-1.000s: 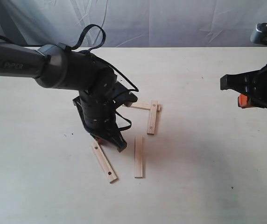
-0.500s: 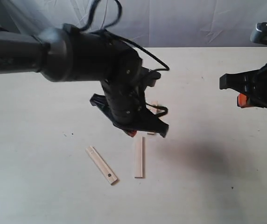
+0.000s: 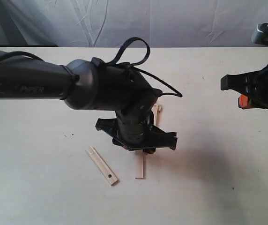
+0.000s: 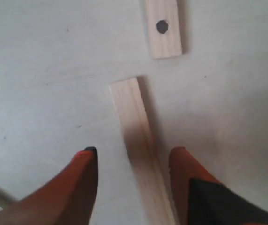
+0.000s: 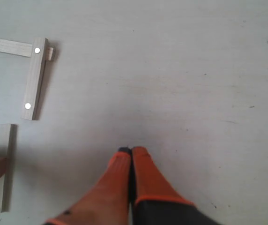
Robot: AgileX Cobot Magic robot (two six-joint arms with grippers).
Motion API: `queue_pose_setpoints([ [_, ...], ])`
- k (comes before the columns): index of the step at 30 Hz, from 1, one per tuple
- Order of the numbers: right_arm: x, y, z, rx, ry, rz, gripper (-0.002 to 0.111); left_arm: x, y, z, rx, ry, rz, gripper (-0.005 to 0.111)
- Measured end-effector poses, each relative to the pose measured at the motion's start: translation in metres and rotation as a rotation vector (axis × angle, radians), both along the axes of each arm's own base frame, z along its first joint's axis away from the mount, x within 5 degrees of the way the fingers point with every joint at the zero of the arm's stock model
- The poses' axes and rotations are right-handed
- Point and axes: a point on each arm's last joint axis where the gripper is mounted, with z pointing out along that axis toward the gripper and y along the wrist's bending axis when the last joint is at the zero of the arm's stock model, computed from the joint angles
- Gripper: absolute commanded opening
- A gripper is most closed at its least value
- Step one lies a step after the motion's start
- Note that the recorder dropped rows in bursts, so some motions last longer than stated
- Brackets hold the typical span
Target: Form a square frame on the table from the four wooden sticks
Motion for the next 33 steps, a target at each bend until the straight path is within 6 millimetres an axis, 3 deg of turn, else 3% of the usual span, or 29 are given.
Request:
queue_pose_setpoints([
  [8, 0.000, 0.000, 0.000, 0.000, 0.000, 0.000, -0.001, -0.001, -0.003, -0.019, -0.011, 0.051, 0.044, 0.046],
  [10, 0.000, 0.000, 0.000, 0.000, 0.000, 0.000, -0.001, -0.001, -0.003, -0.019, -0.010, 0.052, 0.046, 0.038],
  [15, 0.000, 0.000, 0.000, 0.000, 0.000, 0.000, -0.001, -0.003, -0.003, -0.020, 0.007, 0.052, 0.034, 0.002],
  [22, 0.000, 0.000, 0.000, 0.006, 0.001, -0.003, -0.001, 0.001, -0.002, -0.018, 0.041, 0.024, -0.013, 0.000],
  [25, 0.000, 0.000, 0.000, 0.005, 0.001, -0.001, -0.001, 0.009, 0.003, -0.010, 0.070, -0.004, -0.026, 0.000],
  [30, 0.000, 0.000, 0.000, 0.005, 0.001, 0.000, -0.001, 0.038, 0.023, 0.029, 0.047, -0.123, 0.012, 0.000],
  [33, 0.000, 0.000, 0.000, 0.005, 0.001, 0.000, -0.001, 0.058, 0.040, 0.041, 0.010, -0.179, 0.063, 0.000],
])
